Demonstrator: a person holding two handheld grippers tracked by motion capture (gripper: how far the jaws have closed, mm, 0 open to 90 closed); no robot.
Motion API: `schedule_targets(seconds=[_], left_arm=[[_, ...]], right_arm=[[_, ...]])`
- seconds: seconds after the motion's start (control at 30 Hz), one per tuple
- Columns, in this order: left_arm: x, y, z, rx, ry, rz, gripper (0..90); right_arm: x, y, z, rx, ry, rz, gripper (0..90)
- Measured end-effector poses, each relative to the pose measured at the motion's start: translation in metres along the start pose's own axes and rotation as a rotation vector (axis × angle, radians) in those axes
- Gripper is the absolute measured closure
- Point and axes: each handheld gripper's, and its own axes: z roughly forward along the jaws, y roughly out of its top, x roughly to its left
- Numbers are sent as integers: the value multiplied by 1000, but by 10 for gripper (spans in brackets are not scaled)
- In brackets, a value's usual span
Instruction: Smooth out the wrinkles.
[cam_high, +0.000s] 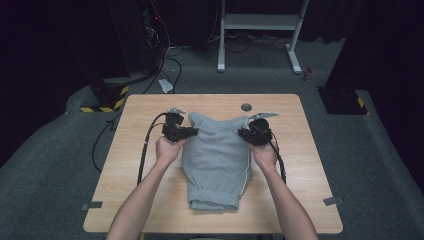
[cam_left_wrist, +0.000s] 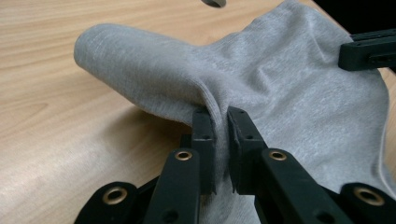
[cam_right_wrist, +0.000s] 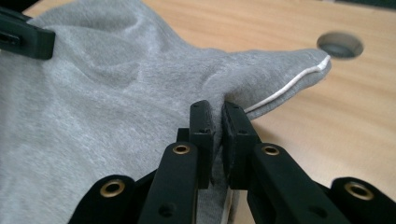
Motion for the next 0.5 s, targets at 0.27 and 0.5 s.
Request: schedule_targets(seconds=[0.27, 0.5], left_arm=[[1, 37, -18, -100, 20, -4, 823], [-8, 19, -27, -113, -13, 31, 821]], right_arm=[[-3, 49, -12, -85, -25, -2, 838], [6, 41, -23, -122, -9, -53, 837]])
